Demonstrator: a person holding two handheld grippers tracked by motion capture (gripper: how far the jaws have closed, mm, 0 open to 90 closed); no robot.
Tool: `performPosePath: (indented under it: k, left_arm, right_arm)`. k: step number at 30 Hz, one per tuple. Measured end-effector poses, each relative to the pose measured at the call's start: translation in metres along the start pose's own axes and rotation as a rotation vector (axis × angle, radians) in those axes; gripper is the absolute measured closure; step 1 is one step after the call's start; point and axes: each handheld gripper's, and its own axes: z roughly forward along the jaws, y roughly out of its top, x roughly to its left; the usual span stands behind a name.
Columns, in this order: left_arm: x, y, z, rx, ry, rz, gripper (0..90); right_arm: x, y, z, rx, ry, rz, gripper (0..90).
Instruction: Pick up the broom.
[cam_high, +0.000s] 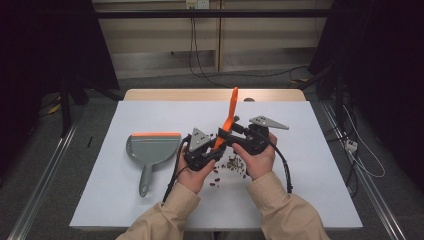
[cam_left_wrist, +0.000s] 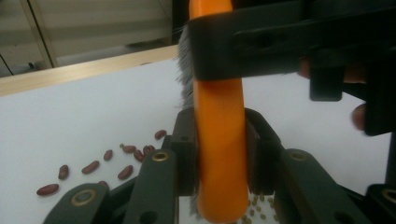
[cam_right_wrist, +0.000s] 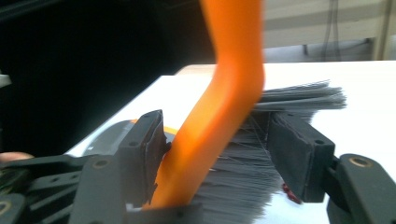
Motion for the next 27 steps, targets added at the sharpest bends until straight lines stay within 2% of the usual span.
performPosePath:
  k: [1, 3, 4, 6, 8, 10, 11, 12, 14, 16, 19, 20, 21, 24, 27]
  left_arm:
    - [-0.001, 0.0, 0.0, -0.001, 0.008, 0.01, 68.6]
    - [-0.003, 0.0, 0.0, -0.005, 0.019, 0.025, 67.2]
    - [-0.004, 0.0, 0.0, -0.004, 0.024, 0.035, 67.2]
    - [-0.006, 0.0, -0.001, -0.01, 0.031, 0.04, 66.2]
    - [-0.008, 0.001, -0.001, -0.015, 0.045, 0.057, 64.4]
    - [-0.008, 0.001, 0.0, -0.002, 0.061, 0.074, 60.4]
    - [-0.009, 0.001, 0.001, -0.002, 0.075, 0.086, 59.5]
    - [-0.008, 0.001, 0.001, -0.001, 0.09, 0.088, 57.3]
    - [-0.005, 0.001, 0.002, 0.002, 0.087, 0.06, 56.2]
    - [-0.003, 0.001, 0.001, -0.008, 0.094, 0.053, 54.6]
    - [0.003, 0.002, 0.001, -0.011, 0.05, -0.007, 55.0]
    - [0.004, 0.002, 0.0, -0.009, 0.038, -0.012, 54.9]
    - [0.005, 0.002, 0.0, -0.009, 0.034, -0.005, 53.5]
    - [0.007, 0.002, -0.005, -0.001, 0.022, 0.007, 49.1]
    - [0.011, 0.003, -0.01, 0.002, 0.017, 0.002, 42.4]
  right_arm:
    - [0.002, 0.0, 0.002, 0.003, -0.011, 0.001, 34.8]
    - [0.007, 0.002, 0.006, 0.006, -0.043, 0.024, 38.6]
    - [0.007, 0.002, 0.006, 0.006, -0.043, 0.024, 38.6]
    - [0.008, 0.003, 0.007, 0.0, -0.047, 0.052, 45.3]
    - [0.009, 0.005, 0.008, 0.0, -0.041, 0.091, 49.2]
    - [0.011, 0.007, 0.009, 0.019, -0.012, 0.123, 56.4]
    - [0.013, 0.008, 0.011, 0.036, -0.02, 0.124, 58.3]
    - [0.017, 0.009, 0.012, 0.04, -0.013, 0.111, 64.4]
    - [0.018, 0.009, 0.013, 0.046, -0.012, 0.108, 66.9]
    - [0.018, 0.011, 0.015, 0.05, -0.001, 0.095, 68.7]
    - [0.013, 0.012, 0.017, 0.057, 0.006, 0.091, 68.9]
    - [0.01, 0.013, 0.017, 0.063, 0.016, 0.104, 68.9]
    - [0.007, 0.013, 0.017, 0.062, 0.027, 0.118, 69.0]
    - [0.003, 0.016, 0.013, 0.052, 0.012, 0.064, 69.0]
    - [-0.005, 0.02, 0.007, 0.045, 0.007, 0.052, 69.0]
